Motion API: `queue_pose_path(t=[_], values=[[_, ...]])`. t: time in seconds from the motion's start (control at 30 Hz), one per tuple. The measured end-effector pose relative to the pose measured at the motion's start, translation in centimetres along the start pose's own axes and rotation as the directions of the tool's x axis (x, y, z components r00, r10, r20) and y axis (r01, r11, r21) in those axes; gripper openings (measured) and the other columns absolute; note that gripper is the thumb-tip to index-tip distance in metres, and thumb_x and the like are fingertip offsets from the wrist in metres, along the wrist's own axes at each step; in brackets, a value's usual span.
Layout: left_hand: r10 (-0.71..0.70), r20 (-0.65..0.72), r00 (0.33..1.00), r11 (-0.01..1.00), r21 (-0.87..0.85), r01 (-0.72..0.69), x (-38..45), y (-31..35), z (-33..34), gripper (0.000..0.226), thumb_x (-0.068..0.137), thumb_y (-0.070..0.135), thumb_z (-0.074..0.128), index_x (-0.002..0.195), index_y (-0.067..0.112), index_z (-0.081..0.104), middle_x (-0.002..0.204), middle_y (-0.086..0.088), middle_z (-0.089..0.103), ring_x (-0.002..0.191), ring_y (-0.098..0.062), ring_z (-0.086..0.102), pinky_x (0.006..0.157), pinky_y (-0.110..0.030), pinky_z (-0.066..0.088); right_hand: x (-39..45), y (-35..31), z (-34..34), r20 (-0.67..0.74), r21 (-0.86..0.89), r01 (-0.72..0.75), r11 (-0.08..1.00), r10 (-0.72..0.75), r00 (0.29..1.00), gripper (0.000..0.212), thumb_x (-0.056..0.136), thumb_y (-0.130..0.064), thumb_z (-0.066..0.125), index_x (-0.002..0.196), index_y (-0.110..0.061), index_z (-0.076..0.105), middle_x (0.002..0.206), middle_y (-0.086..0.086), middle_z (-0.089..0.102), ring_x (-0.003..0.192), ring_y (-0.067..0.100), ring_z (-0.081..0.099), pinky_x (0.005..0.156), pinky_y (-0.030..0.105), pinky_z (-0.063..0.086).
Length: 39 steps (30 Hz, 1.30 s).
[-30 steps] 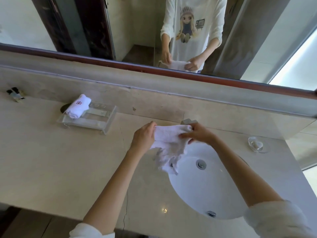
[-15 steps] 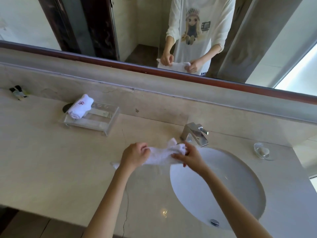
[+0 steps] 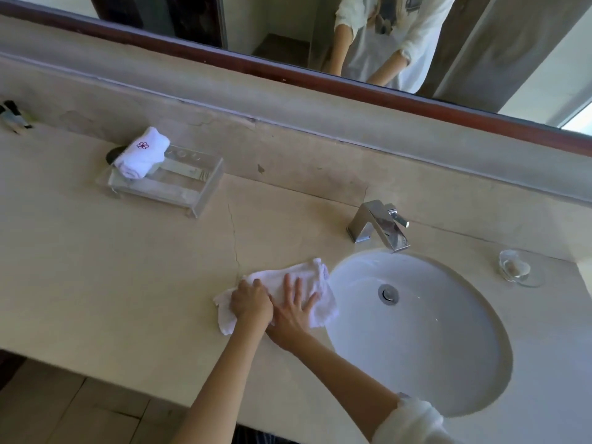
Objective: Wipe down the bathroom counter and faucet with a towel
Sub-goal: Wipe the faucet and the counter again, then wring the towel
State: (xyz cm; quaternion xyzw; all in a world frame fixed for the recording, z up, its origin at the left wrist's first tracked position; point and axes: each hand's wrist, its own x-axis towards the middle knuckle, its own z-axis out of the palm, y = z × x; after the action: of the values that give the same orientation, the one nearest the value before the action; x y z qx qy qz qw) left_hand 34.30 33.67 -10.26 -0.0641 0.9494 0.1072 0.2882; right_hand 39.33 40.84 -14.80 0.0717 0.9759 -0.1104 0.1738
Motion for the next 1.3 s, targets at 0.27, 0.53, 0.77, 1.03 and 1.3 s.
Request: queue_pose_path(t=[0.27,0.53,0.77,1.03,1.3], values=[[-0.070,-0.141,0.988,0.996,0.054,0.078,4.2,3.6,-2.6,0.045,0.095,0.035,0.040,0.134,0.013,0.041,0.134,-0.016,0.041,0.124,-0.033,0.044,0.101,-0.047,0.039,8.5,-0.3,-0.7,-0.064,0.121,0.254,0.960,-0.248,0.967,0.079,0.081,-0.064,0.021,0.149,-0.028,0.004,0.159,0.006,0.001,0.146,0.030,-0.006,0.113,0.058,-0.009],[0.163,-0.382,0.910,0.986,0.049,-0.156,6.5,6.6,-5.2,0.037,0.094,0.025,0.045,0.127,0.010,0.045,0.130,-0.013,0.044,0.122,-0.031,0.043,0.095,-0.042,0.037,19.8,7.3,-7.9,-0.090,-0.049,0.129,0.990,-0.133,0.987,0.054,0.099,-0.036,0.037,0.148,-0.038,0.016,0.160,-0.002,0.005,0.147,0.017,0.002,0.110,0.064,0.003],[0.237,-0.321,0.917,0.971,0.053,-0.233,4.9,9.0,-5.1,0.031,0.092,0.018,0.044,0.121,0.007,0.048,0.126,-0.015,0.046,0.118,-0.031,0.046,0.092,-0.041,0.039,10.3,15.1,-5.6,-0.387,0.093,0.261,0.961,-0.207,0.899,0.046,0.083,-0.022,0.037,0.122,-0.017,0.062,0.112,0.011,0.064,0.104,0.030,0.062,0.083,0.036,0.047],[0.336,-0.254,0.907,0.942,0.098,-0.321,2.7,12.0,-4.9,0.034,0.094,0.021,0.043,0.124,0.006,0.048,0.128,-0.014,0.047,0.120,-0.030,0.045,0.096,-0.040,0.038,-4.5,23.0,1.6,0.066,0.193,0.070,0.979,-0.085,0.994,0.050,0.080,-0.004,0.038,0.103,-0.033,0.072,0.125,-0.007,0.060,0.109,0.021,0.058,0.087,0.012,0.033],[0.335,-0.299,0.894,0.934,-0.020,-0.357,1.5,11.7,-5.9,0.030,0.094,0.019,0.038,0.115,0.004,0.053,0.120,-0.017,0.053,0.113,-0.034,0.050,0.091,-0.041,0.041,-3.3,17.0,-8.4,-0.235,0.590,0.003,0.808,0.169,0.957,0.033,0.073,-0.044,0.046,0.086,-0.035,0.075,0.107,-0.007,0.066,0.096,0.010,0.059,0.084,0.024,0.044]])
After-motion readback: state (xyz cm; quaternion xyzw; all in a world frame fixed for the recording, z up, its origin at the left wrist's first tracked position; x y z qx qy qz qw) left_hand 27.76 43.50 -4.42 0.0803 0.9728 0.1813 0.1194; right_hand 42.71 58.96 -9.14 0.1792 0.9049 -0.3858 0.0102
